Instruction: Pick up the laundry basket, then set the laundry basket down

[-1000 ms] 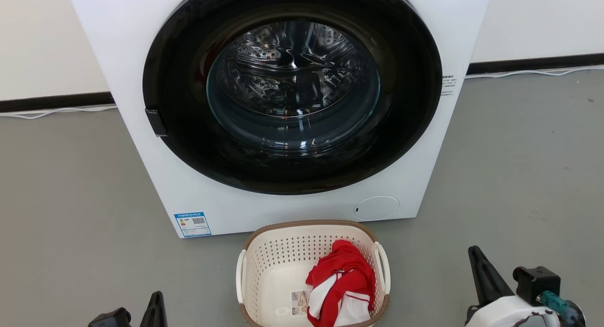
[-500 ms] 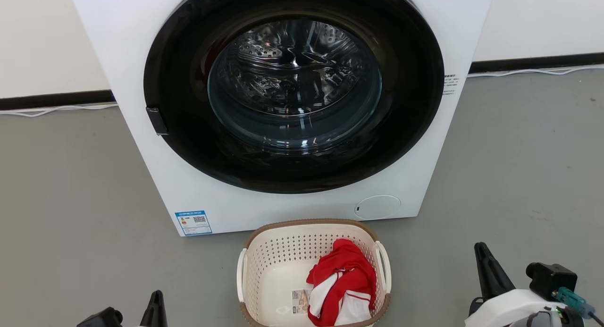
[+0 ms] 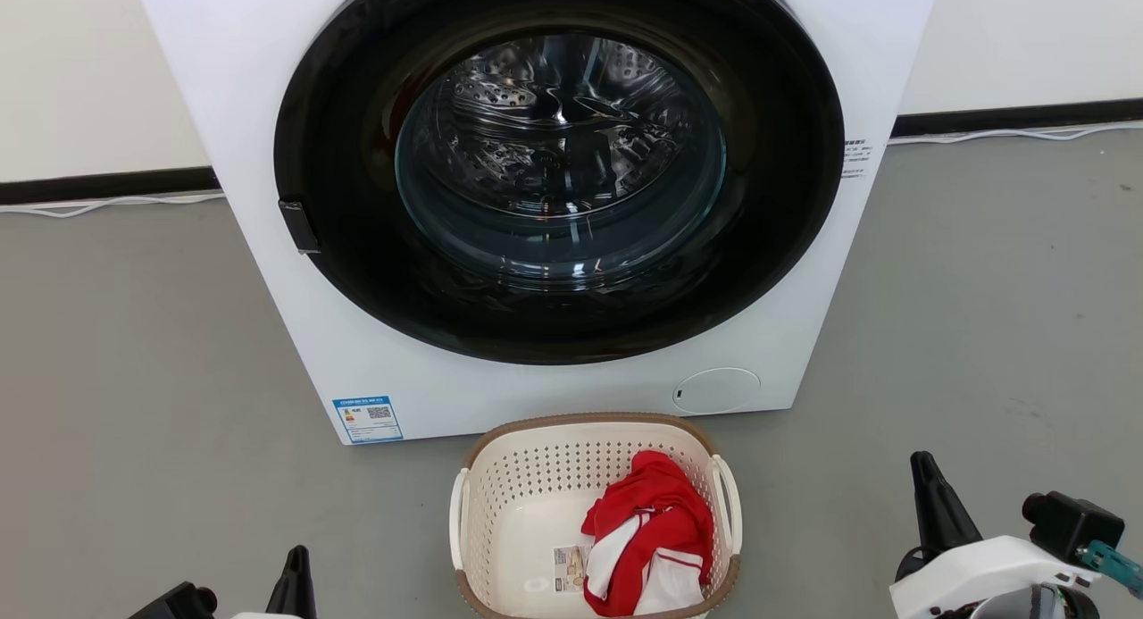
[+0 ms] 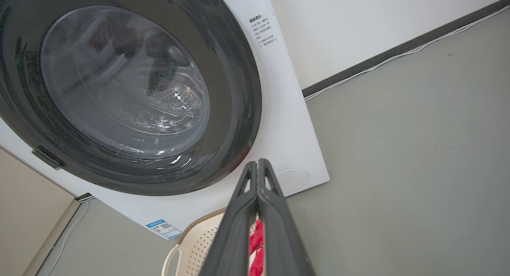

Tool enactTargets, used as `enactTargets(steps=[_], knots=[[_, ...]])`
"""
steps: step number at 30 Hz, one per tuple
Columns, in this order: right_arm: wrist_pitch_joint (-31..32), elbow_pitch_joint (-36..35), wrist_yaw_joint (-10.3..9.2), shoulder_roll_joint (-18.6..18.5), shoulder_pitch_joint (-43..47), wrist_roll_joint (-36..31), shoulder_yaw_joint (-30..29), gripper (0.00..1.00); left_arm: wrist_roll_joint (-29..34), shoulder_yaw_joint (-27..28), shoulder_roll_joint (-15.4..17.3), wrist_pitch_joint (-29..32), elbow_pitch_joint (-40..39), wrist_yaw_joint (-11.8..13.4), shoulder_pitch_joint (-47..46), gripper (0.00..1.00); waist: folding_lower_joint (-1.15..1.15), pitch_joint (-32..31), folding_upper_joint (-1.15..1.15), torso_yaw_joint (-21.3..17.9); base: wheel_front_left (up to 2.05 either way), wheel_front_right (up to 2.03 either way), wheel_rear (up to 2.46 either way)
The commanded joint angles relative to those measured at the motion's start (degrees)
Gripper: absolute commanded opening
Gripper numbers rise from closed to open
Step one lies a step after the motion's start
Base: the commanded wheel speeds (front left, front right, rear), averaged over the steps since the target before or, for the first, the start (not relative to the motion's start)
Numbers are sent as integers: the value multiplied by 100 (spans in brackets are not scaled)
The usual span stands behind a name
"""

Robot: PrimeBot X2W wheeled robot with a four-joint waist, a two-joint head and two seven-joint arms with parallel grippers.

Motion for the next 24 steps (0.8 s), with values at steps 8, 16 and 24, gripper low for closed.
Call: enactTargets(steps=[8, 16, 24], knots=[[142, -274, 13, -3, -170, 619, -36, 0, -519, 117, 21, 125, -238, -108, -338, 0, -1, 10, 0, 11, 0, 0, 0], [291, -376, 16, 32, -166, 1232, -85, 0, -1040, 164, 11, 273, -315, -187, -385, 0, -1, 22, 0, 24, 0, 0, 0], [424, -466, 19, 63, -164, 1774, -130, 0, -1501, 205, 3, 405, -383, -257, -427, 0, -1, 33, 0, 35, 0, 0, 0]])
